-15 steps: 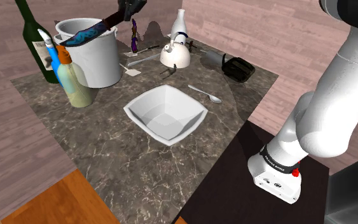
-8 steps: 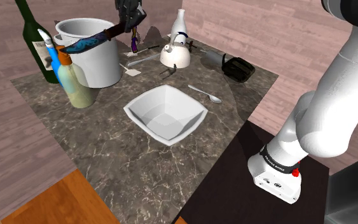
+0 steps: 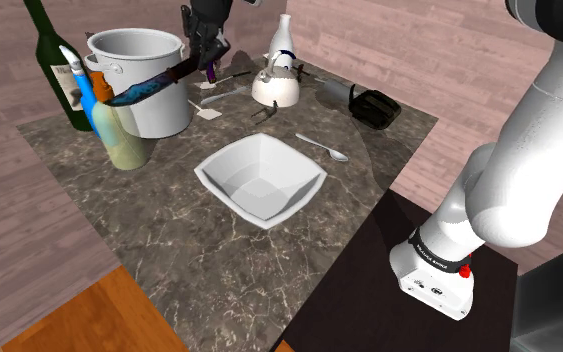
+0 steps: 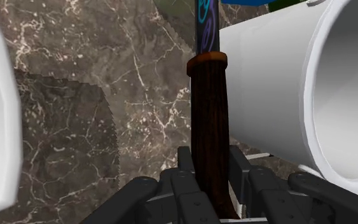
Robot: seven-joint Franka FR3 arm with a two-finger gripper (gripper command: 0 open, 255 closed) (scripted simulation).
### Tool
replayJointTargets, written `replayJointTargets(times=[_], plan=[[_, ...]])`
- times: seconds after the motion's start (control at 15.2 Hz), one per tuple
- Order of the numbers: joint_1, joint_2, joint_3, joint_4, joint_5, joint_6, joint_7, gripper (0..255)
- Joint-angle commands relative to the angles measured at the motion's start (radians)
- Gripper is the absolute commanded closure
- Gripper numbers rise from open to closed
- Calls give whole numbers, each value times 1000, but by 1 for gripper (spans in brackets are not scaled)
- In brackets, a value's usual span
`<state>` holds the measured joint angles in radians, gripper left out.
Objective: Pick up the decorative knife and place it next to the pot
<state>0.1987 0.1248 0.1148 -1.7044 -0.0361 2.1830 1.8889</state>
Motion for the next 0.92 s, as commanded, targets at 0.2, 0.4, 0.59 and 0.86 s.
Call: replayJointTargets(times=[0.2,0.4,0.59,0.86], plan=[[-1,6,-1,-61,-2,67,1,255],[-1,12,-1,-93,-4,105,3,255],[-1,21,-2,-122,-6,144,5,255],[0,35,-3,-159,-10,194,8,255]])
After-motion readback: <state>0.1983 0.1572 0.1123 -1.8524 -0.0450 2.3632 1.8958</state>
